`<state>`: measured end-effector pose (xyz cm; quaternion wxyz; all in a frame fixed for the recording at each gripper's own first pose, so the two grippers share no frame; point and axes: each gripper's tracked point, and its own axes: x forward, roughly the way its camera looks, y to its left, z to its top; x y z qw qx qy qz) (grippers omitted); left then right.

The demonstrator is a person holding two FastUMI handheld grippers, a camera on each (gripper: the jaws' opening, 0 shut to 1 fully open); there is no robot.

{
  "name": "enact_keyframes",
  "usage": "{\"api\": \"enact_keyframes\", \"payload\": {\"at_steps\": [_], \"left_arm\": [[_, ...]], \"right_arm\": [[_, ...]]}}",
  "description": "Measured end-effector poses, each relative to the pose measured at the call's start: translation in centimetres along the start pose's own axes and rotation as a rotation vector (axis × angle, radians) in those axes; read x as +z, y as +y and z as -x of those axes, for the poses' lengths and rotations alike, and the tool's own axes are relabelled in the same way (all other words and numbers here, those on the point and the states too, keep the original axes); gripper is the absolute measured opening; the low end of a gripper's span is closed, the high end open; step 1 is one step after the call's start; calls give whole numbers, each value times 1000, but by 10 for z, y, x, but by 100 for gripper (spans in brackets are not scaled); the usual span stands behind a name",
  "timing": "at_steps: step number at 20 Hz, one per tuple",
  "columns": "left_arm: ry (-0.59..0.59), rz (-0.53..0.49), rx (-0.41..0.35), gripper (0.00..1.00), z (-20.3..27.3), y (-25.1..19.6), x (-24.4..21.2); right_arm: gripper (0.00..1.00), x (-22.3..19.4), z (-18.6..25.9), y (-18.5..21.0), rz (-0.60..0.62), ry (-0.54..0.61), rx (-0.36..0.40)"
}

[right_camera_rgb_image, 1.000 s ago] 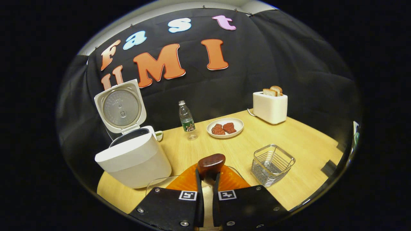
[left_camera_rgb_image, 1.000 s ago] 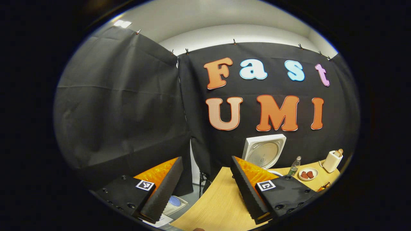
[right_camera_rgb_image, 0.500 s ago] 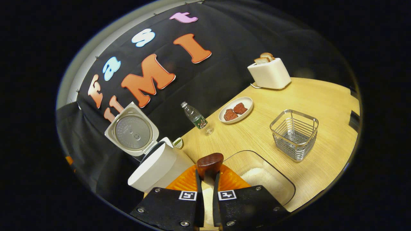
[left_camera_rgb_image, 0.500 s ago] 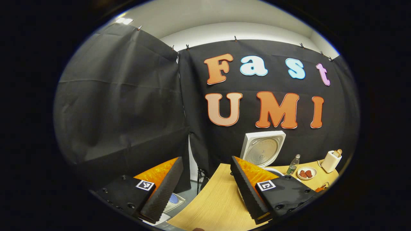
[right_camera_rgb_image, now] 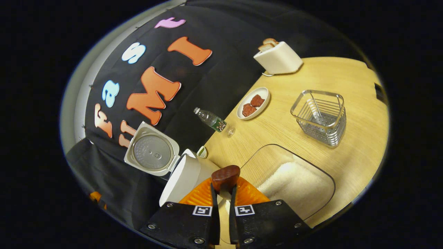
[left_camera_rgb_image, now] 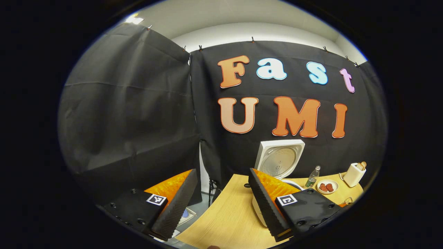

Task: Close the left gripper, press the button to open the rice cooker; take a wooden spoon from the chopstick holder with the right hand, scoop a spoonful of rice and pour it into the rice cooker, then put the wooden spoon back into the chopstick holder.

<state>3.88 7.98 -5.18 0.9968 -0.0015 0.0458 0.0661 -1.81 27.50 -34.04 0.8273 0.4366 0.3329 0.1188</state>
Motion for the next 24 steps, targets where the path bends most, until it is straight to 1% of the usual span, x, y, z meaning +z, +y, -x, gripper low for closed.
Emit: {"api": "enact_keyframes", "payload": {"at_steps": [2,4,10,13,17,24], "left_arm": [[-4,0,1,100,2,1,2],[-16,-1,6,100,4,1,7],[-23,1,-1,100,6,-4,8],[-28,-5,-7,100,7,-7,9],[-28,4,-14,100,3,-10,10],[-13,18,-20,100,-7,-13,2]], "right_arm": [[10,5,5,-13,-114,8,-12],[10,13,12,-19,-197,4,-6],[10,44,36,-17,-314,-30,15],[10,50,45,-9,-389,-15,37],[10,58,52,16,-422,-5,78],[10,75,51,76,-494,21,164]]}}
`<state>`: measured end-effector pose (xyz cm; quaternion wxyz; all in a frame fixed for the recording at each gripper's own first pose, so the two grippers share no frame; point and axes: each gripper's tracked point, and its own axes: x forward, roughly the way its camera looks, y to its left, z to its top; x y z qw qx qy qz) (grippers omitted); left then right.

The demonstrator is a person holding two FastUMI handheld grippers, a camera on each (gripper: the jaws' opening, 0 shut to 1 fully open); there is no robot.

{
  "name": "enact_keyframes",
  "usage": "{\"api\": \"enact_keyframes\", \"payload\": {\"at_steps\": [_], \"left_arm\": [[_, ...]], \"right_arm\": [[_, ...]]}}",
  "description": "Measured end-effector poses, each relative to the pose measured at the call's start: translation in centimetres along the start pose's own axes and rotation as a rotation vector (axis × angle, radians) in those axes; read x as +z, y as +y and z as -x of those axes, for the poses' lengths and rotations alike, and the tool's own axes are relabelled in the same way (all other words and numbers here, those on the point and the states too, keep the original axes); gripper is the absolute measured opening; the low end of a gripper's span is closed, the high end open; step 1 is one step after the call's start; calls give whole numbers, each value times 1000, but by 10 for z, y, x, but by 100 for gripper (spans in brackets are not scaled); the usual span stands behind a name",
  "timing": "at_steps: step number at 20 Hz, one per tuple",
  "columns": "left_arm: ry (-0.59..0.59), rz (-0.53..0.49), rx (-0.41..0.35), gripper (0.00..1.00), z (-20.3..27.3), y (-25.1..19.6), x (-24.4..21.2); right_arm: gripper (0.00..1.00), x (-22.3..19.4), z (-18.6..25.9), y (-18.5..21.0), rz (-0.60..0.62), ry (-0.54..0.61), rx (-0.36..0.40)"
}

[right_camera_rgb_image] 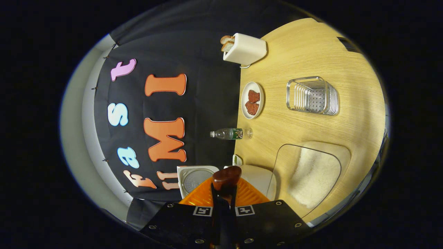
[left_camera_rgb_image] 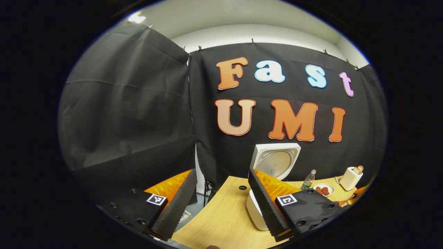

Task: Close the left gripper, press the button to open the rice cooker; take a wooden spoon from the chopstick holder with the right hand, scoop a spoonful of rice and pour it into the rice cooker, then put the wooden spoon back into the chopstick holder.

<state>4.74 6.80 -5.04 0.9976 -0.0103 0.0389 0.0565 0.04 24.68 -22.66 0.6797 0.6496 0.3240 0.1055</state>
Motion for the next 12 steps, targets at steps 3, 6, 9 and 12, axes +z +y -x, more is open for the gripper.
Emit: {"api": "enact_keyframes", "payload": {"at_steps": [3,6,9,12], "left_arm": [[4,3,1,100,-5,1,-1],[5,4,4,100,-10,3,-2],[14,5,8,100,-15,6,-7],[20,6,17,100,-22,10,-10]], "right_arm": [[10,-10,-14,27,13,17,25],[10,-18,-33,56,19,31,59],[10,-27,-58,79,22,44,81],[10,-36,-89,99,36,48,92]]}}
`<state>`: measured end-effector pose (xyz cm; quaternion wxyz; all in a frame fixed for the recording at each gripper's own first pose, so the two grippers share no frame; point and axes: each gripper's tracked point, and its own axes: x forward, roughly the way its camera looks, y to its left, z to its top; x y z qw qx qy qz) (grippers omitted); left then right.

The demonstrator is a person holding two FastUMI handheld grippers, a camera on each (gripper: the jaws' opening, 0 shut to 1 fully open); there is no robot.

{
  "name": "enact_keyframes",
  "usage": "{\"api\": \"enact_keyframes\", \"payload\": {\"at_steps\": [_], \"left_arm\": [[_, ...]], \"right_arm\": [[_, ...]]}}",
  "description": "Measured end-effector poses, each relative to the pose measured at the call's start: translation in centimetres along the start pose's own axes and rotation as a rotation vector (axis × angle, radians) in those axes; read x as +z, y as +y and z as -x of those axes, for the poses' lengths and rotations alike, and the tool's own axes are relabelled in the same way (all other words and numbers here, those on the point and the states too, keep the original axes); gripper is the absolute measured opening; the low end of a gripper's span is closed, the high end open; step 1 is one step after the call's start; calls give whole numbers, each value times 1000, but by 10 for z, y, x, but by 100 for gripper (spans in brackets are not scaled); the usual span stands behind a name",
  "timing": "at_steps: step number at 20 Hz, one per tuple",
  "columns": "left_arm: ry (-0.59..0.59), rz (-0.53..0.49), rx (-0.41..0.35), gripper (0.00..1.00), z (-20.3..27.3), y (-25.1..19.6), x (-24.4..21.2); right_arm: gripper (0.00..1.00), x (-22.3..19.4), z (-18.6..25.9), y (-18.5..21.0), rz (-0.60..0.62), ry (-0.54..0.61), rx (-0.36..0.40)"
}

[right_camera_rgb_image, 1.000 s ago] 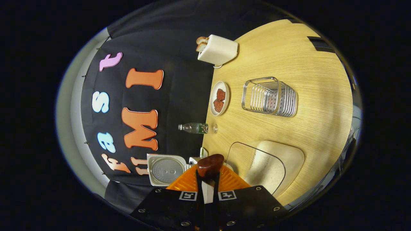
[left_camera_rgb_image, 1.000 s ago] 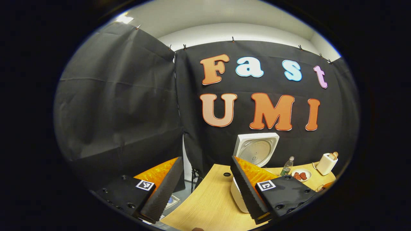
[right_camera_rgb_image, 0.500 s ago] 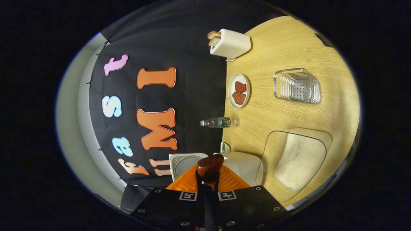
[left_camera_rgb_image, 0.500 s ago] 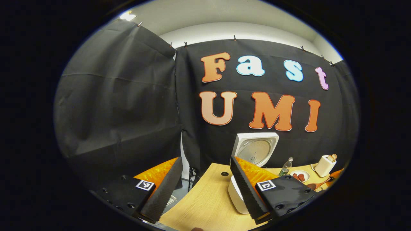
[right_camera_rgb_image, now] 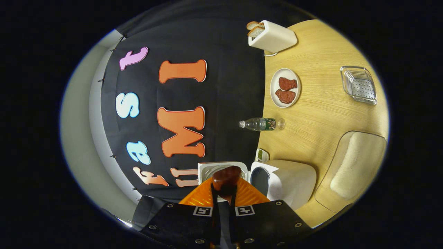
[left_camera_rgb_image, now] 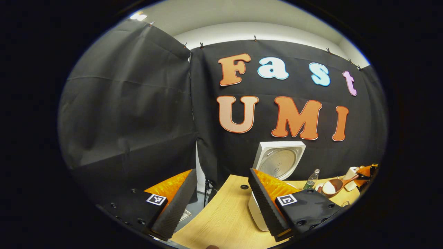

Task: Close the left gripper, press the button to open the rice cooker; take a wooden spoon from the chopstick holder with the right hand, scoop a spoonful of rice and pour it into the rice cooker, then put the wooden spoon back into the chopstick holder.

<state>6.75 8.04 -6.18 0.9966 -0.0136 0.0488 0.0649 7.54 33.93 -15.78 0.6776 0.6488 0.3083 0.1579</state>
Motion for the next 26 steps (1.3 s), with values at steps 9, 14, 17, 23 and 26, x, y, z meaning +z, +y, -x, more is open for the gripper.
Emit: {"api": "enact_keyframes", "payload": {"at_steps": [9,14,17,23,26], "left_arm": [[20,3,27,100,-20,15,-11],[32,17,40,100,-27,24,-18],[39,16,47,100,-31,26,-24],[41,15,55,100,-34,30,-25],[42,14,54,100,-35,30,-27]], "right_arm": [[10,-4,-80,57,185,-54,39],[9,-10,-110,71,390,-87,21],[9,-15,-117,76,466,-97,19],[10,-25,-129,78,530,-83,20],[10,-28,-131,83,586,-90,21]]}}
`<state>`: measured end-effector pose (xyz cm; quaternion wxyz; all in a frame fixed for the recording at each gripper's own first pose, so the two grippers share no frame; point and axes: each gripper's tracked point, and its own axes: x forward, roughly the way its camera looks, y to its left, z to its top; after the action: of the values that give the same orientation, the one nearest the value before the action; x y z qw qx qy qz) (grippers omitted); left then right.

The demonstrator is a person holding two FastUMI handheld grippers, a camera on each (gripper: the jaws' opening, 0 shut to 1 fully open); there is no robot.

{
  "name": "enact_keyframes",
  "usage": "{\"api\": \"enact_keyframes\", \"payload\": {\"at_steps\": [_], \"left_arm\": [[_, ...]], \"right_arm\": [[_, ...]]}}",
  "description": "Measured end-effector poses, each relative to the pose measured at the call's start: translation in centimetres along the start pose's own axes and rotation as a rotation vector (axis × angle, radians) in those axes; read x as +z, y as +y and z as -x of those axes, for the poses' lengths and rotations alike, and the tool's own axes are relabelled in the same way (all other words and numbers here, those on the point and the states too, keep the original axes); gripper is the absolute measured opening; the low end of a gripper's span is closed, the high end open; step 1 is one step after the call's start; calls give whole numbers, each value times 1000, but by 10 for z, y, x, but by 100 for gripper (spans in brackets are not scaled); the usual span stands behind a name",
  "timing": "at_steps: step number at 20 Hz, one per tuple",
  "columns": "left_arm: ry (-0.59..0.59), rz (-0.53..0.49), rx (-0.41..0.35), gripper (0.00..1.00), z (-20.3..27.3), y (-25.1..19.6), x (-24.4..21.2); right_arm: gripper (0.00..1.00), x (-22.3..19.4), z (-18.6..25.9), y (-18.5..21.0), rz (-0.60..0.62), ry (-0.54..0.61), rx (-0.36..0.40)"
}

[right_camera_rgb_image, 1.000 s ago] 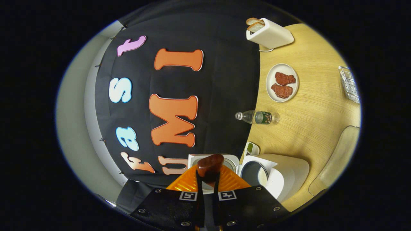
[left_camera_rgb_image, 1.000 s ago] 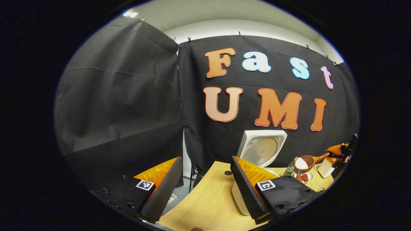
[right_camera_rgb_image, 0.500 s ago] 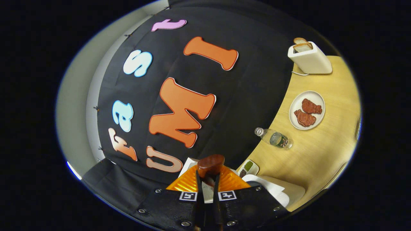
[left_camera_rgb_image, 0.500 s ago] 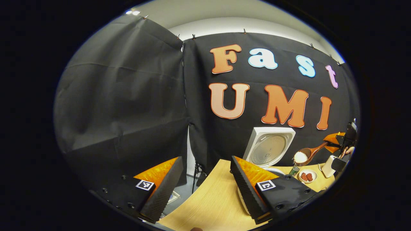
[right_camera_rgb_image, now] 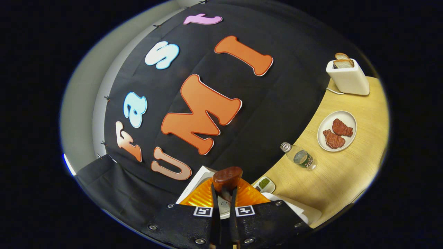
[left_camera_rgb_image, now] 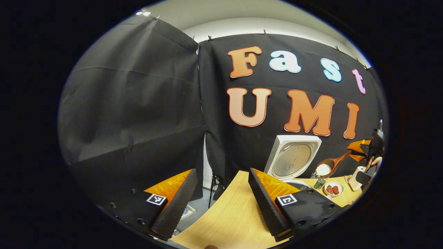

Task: Close the left gripper, press the button to open the rice cooker; take a wooden spoon from the chopstick holder with the right hand, scoop a spoonful of rice and pour it into the rice cooker, then put the wooden spoon back into the chopstick holder.

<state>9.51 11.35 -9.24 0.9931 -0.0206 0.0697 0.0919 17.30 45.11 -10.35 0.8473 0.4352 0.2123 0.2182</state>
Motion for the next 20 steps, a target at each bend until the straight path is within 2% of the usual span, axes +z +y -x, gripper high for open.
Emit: {"api": "enact_keyframes", "payload": {"at_steps": [8,12,20], "left_arm": [[3,6,5,100,-4,3,-3],[-11,0,10,100,-5,4,4],[-7,-16,8,100,-6,5,0]], "right_arm": [[9,-3,-5,15,114,5,9],[10,-5,-5,29,210,-5,25],[10,-9,-4,58,348,-19,94]]}}
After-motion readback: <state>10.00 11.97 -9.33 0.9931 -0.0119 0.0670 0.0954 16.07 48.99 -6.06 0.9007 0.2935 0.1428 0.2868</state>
